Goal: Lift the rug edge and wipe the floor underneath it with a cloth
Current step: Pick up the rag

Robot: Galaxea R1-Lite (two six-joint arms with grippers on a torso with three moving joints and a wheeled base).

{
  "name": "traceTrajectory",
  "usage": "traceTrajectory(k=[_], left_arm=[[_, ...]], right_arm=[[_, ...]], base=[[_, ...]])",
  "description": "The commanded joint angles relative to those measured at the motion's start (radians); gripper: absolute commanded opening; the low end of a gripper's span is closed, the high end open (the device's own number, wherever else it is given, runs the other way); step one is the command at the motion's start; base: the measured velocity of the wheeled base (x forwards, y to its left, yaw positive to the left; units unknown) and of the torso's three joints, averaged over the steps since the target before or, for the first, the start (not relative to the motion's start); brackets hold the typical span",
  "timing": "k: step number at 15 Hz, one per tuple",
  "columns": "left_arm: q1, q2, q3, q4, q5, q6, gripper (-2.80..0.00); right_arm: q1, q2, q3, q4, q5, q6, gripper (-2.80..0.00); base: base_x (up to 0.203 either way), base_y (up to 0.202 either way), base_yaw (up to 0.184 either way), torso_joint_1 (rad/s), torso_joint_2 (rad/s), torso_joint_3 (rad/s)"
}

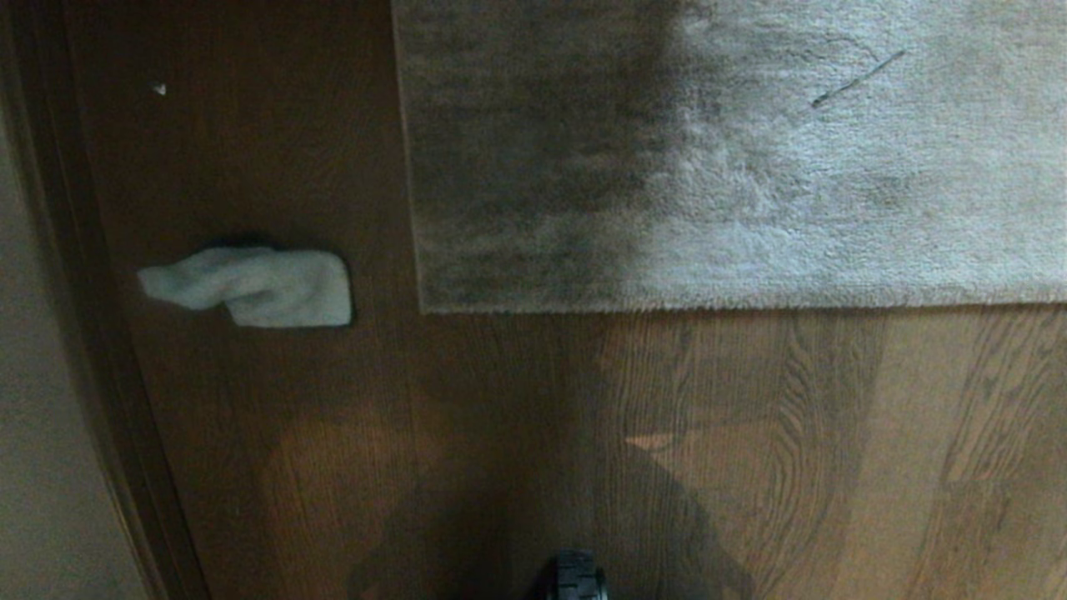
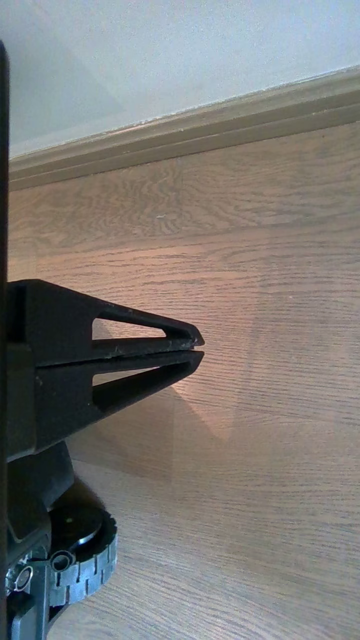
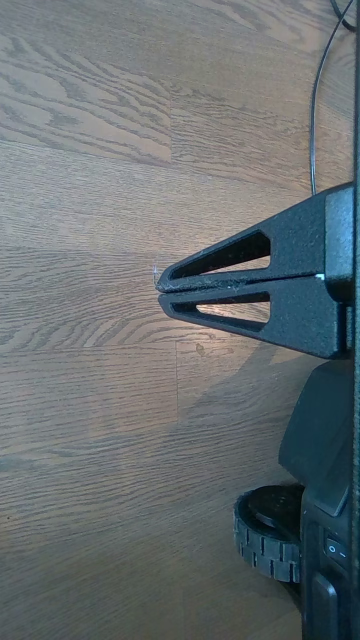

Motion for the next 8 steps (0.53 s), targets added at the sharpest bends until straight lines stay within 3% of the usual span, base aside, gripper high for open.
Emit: traceTrajectory(k=[1, 8], left_arm=[[0.0, 0.002, -0.012, 0.004, -0.005, 0.005, -2.8], [-0.003, 0.142, -0.105, 0.032, -0.073, 0.025, -2.8]], right_arm=[[0.0, 0.0, 0.0, 0.0, 0.0, 0.0, -2.8], [0.0, 0.0, 0.0, 0.0, 0.0, 0.0, -2.8]], base=[[0.0, 0.0, 0.0, 0.0, 0.0, 0.0], [0.0, 0.0, 0.0, 0.0, 0.0, 0.0]])
